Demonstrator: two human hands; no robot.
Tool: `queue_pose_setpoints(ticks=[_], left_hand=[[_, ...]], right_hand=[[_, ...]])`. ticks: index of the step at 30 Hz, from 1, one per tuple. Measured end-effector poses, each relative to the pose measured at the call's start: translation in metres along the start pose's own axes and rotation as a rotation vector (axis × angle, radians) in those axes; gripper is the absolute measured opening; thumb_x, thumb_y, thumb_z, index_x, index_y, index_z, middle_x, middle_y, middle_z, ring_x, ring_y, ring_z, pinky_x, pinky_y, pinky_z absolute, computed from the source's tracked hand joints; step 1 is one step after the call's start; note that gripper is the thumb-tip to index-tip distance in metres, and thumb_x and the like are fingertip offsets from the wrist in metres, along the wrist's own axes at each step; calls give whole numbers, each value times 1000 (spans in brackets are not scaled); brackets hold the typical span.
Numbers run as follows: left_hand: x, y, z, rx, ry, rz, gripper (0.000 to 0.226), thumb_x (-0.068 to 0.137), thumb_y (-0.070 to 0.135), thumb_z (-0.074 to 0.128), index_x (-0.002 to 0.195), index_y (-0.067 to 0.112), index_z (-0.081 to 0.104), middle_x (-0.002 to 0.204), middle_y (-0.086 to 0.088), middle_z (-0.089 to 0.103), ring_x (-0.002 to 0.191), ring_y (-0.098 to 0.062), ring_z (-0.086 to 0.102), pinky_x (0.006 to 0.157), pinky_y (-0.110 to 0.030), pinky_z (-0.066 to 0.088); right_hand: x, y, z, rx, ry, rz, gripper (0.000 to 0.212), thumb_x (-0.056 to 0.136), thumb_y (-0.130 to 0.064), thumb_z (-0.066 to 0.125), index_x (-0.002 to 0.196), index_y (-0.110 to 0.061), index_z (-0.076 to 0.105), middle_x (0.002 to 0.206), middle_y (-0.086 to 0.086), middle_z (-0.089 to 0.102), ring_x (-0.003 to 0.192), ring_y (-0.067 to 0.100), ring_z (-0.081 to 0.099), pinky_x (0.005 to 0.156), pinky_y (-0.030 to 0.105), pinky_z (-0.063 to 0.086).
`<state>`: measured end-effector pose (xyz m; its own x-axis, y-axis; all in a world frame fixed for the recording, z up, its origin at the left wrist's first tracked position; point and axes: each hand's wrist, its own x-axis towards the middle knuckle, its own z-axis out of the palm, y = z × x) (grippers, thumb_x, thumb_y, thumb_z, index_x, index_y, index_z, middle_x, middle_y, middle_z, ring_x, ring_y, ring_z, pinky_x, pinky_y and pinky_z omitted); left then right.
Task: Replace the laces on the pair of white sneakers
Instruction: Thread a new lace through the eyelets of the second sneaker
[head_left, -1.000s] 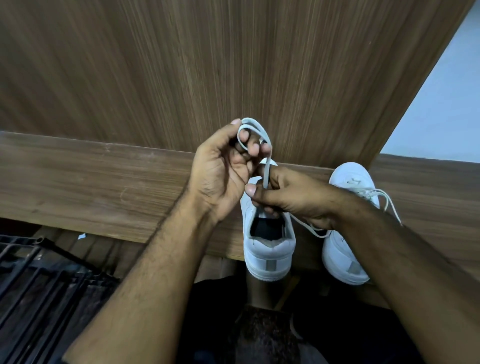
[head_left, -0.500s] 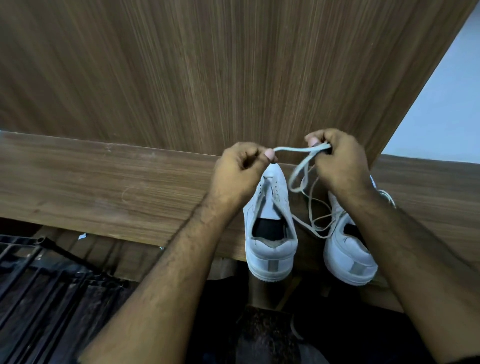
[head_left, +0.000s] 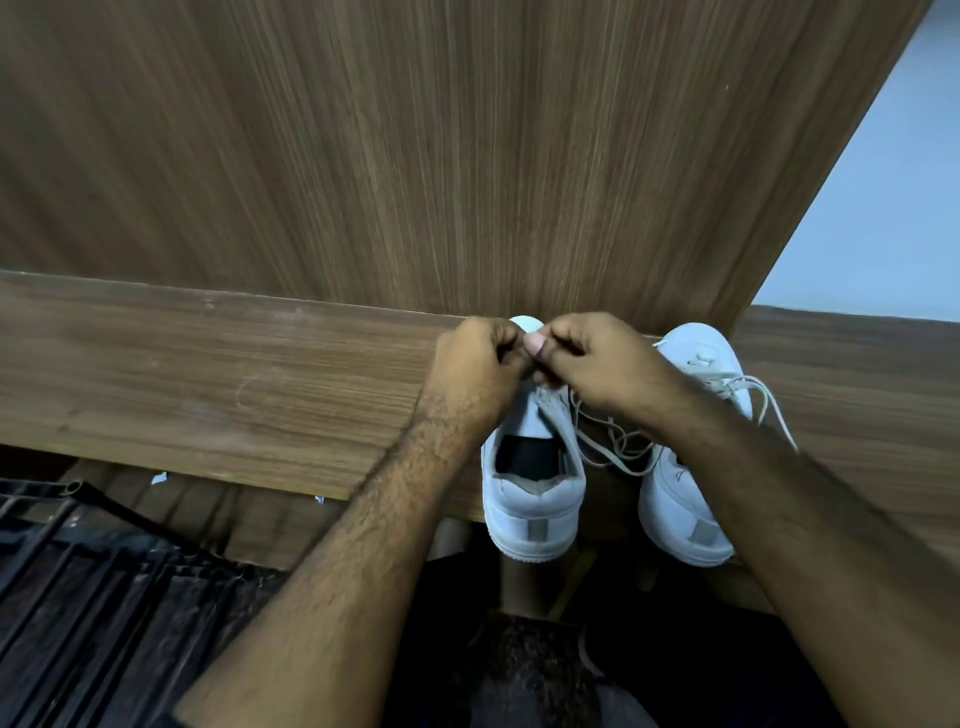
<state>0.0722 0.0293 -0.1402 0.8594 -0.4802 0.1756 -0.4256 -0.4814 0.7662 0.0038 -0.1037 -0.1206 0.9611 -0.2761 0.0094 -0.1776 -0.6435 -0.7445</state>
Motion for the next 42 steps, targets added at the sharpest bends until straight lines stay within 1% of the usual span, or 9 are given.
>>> queue_pose_setpoints(ticks=[3,7,11,15,18,21,28,35,42], left_hand=[[0,-2,1,-3,-35,-46,17,90,35,72,90,18,72,81,6,70,75,-6,62,59,-14,39],[-2,-5,5,142,-200,-107,25,88,33,74,108,24,65,109,0,63,96,-16,59,76,-24,42],[-4,-1,3,186,-230,-120,15,92,13,58,103,22,64,97,-5,67,72,-13,58,54,-17,39],[-5,2,-7,168,-223,-165,14,87,8,60,86,19,68,90,-5,66,59,-11,57,38,-10,34],[-17,2,-17,105,-356,-180,6,79,6,73,82,11,71,65,3,63,47,-6,55,41,-15,40],[-28,0,-20,40,-477,-193,8,78,10,75,84,12,71,66,2,64,59,-13,60,56,-28,53],[-18,-1,-2,131,-353,-146,15,80,19,77,93,17,69,75,6,60,66,-11,56,51,-19,39],[-12,-6,8,58,-346,-154,14,77,12,82,88,12,74,62,6,59,40,0,49,41,-12,35],[-8,-12,13,-29,-306,-245,21,74,-4,79,85,14,80,60,1,61,39,-8,50,43,-14,38]], right_hand=[[4,10,-6,-118,110,48,25,97,-39,61,88,-20,74,75,0,72,66,12,63,62,29,49],[5,23,-15,-162,265,134,20,96,-31,63,80,-22,71,70,-9,68,66,5,64,55,19,43],[6,32,-7,-161,204,166,7,92,-23,68,87,-22,74,72,-6,71,70,13,70,70,31,58],[4,31,-6,-183,187,156,6,91,-23,69,93,-25,74,75,-8,71,70,8,66,71,28,55],[2,31,-2,-221,138,141,8,90,-19,67,89,-25,73,71,-9,70,67,7,63,64,23,48],[0,31,2,-267,3,136,8,90,-19,68,88,-24,74,66,-9,68,61,6,61,56,20,44],[-9,32,2,-457,-17,78,4,84,-29,74,83,-33,75,84,-9,72,83,15,67,79,35,57],[-21,14,2,-801,-4,28,22,91,-27,62,106,-40,69,110,0,65,101,26,65,72,30,44],[-20,2,5,-973,4,-22,29,90,-24,64,113,-41,68,110,-3,63,104,21,62,71,31,43]])
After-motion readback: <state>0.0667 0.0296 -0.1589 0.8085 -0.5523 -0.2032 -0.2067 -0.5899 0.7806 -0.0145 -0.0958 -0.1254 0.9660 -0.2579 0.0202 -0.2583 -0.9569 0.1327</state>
